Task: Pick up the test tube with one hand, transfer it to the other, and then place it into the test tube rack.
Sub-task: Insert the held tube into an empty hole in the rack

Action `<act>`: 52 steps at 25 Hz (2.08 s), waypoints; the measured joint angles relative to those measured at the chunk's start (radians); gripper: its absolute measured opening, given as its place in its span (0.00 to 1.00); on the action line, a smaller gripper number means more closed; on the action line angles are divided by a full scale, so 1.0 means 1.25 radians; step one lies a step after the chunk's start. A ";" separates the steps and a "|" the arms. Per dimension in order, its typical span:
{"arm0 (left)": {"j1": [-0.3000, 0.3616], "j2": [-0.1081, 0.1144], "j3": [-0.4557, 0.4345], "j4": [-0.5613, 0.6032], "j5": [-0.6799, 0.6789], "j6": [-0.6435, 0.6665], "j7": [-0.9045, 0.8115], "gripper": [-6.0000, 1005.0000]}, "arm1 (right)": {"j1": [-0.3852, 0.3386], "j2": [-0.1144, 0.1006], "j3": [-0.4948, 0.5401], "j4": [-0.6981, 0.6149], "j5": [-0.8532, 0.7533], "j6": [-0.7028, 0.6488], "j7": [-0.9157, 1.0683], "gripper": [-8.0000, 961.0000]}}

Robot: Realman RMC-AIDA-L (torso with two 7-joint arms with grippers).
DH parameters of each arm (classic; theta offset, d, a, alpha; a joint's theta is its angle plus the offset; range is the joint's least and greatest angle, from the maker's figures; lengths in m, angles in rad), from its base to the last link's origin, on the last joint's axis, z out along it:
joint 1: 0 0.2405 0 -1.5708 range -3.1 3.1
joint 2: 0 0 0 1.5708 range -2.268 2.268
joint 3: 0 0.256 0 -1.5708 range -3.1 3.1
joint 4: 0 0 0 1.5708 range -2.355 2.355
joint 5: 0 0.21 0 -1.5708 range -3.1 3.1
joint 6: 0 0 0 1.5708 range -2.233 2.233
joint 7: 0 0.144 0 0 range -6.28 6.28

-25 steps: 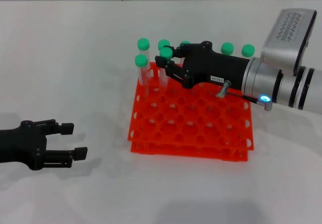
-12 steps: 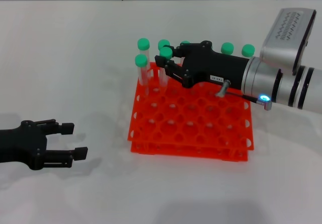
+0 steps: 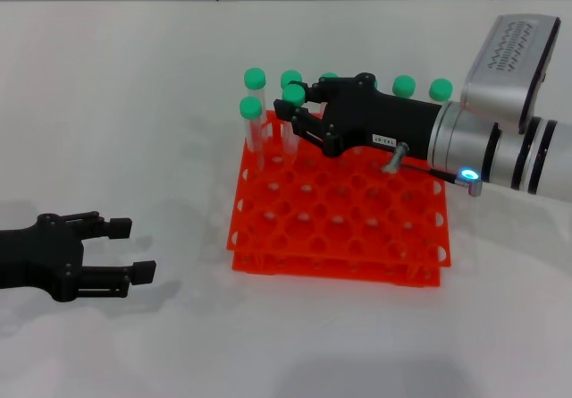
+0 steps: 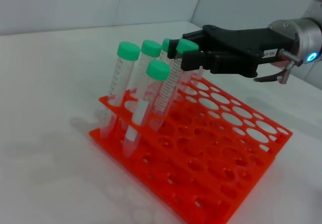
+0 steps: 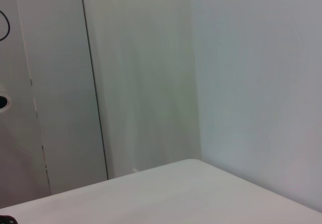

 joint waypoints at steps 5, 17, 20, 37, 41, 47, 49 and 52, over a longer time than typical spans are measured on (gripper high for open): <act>0.000 0.000 0.000 0.000 0.000 0.000 0.000 0.86 | 0.001 0.000 0.000 0.000 0.000 0.000 0.006 0.31; 0.000 0.000 0.000 0.000 0.000 -0.001 0.001 0.86 | 0.006 0.000 -0.005 0.000 -0.002 0.001 0.007 0.33; 0.000 0.000 0.000 0.000 0.000 -0.001 0.001 0.86 | 0.007 0.000 -0.006 0.000 -0.002 0.001 0.007 0.33; 0.000 0.001 0.000 0.000 0.000 -0.004 0.001 0.86 | 0.009 0.000 -0.006 0.000 -0.003 -0.007 0.007 0.35; 0.000 0.001 0.000 0.000 0.000 -0.006 0.001 0.86 | 0.009 0.000 -0.006 0.000 -0.004 -0.007 0.007 0.36; 0.000 0.001 0.000 0.000 0.000 -0.006 0.001 0.86 | 0.009 0.000 -0.007 0.000 -0.006 -0.007 0.007 0.36; 0.000 0.001 0.000 0.000 0.000 -0.007 0.001 0.86 | 0.010 0.000 -0.007 0.000 -0.006 -0.007 0.007 0.37; -0.001 0.001 0.000 0.000 0.000 -0.007 0.001 0.86 | 0.011 0.000 -0.007 0.000 -0.006 -0.007 0.007 0.37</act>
